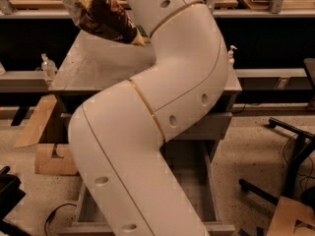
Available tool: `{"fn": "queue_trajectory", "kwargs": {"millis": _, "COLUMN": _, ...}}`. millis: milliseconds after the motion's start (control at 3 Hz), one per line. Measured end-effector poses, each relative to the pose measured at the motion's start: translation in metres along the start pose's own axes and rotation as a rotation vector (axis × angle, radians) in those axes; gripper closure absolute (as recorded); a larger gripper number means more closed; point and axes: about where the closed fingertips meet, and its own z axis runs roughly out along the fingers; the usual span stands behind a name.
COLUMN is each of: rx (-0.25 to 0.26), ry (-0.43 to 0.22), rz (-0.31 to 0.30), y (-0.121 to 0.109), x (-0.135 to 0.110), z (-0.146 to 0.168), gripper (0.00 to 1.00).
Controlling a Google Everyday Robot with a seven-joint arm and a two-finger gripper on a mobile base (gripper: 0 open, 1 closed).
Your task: Place brown chip bag into middle drawer
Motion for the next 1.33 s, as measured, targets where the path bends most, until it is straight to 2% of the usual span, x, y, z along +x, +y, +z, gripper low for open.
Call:
{"fn": "queue_trajectory", "kwargs": {"millis": 333, "rx": -0.126, "ry": 0.001, "rz": 0.077, "y": 0.029, "x": 0.005, "z": -0.007, "gripper": 1.00}}
{"fn": "queue_trajectory", "kwargs": {"millis": 667, "rx": -0.283, "ry": 0.003, "rz": 0.217, "y": 0.060, "x": 0.013, "z": -0.013, "gripper": 1.00}}
{"fn": "queue_trajectory", "kwargs": {"millis": 1000, "rx": -0.415, "ry": 0.005, "rz": 0.414, "y": 0.081, "x": 0.021, "z": -0.036, "gripper": 1.00}}
{"fn": "queue_trajectory", "kwargs": {"millis": 1333, "rx": -0.476, "ry": 0.001, "rz": 0.616, "y": 0.086, "x": 0.036, "z": -0.081, "gripper": 1.00}}
